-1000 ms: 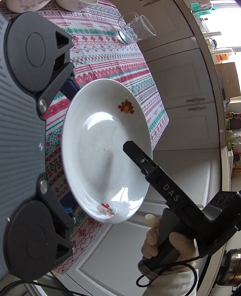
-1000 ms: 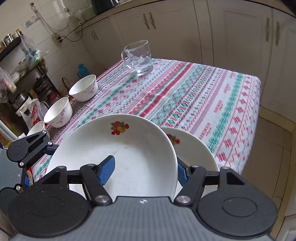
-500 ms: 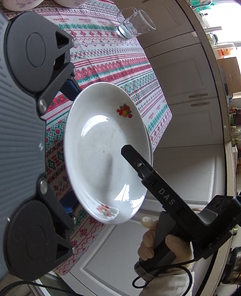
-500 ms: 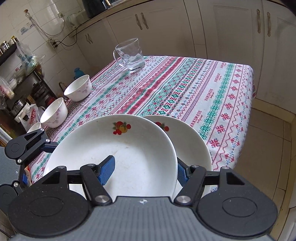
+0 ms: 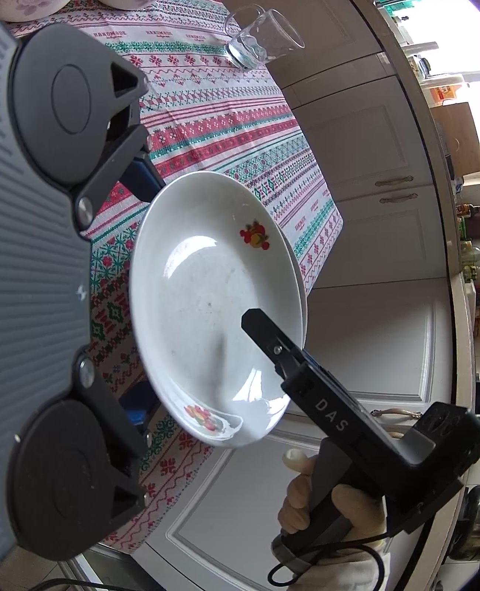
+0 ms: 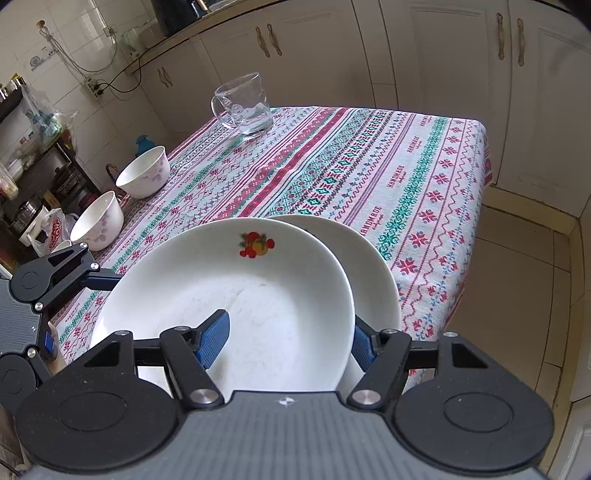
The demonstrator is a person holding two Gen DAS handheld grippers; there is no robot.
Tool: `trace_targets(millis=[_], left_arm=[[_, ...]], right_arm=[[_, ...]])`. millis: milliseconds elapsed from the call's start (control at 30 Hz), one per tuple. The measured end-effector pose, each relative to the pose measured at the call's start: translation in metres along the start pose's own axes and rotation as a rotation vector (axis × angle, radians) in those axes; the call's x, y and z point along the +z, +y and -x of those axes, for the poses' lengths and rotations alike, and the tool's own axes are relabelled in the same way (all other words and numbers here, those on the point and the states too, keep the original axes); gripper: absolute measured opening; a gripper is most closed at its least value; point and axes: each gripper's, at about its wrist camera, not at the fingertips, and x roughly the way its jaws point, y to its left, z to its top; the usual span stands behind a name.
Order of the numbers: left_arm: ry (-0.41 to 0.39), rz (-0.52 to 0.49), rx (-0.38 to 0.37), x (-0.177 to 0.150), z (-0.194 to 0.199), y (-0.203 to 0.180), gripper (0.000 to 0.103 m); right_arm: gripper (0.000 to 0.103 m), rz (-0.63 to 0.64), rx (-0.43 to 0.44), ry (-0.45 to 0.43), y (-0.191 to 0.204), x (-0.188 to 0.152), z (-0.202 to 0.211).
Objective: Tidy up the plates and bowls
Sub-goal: 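Lower the flowered flat plate onto the plate stack and open the right gripper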
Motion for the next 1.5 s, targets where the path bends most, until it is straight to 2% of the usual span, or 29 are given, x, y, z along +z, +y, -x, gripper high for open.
trace_targets(millis=[400,533,1000,1133,1500], left_arm=[[-0.002,0.004,-0.017,0.0,-0.002,0.003,0.102],[-0.005,0.004,-0.025,0.0,-0.002,0.004,0.102],[-0.018,0.012,-0.038,-0.001,0.0,0.006,0.102],[-0.019,0.015,-0.043,-0.002,0.0,0.006,0.102],[-0.023,0.025,-0.061,-0.004,-0.001,0.011,0.102]], right_arm=[[0.075,-0.009,-0.029,0.004,0.001,-0.009,0.01],[0.08,-0.007,-0.033,-0.003,0.005,-0.012,0.014],[0.083,0.011,-0.087,0.0,0.018,-0.016,0.026],[0.088,0.012,-0.093,-0.005,0.022,-0.018,0.03],[0.091,0.027,-0.14,0.002,0.033,-0.024,0.032]])
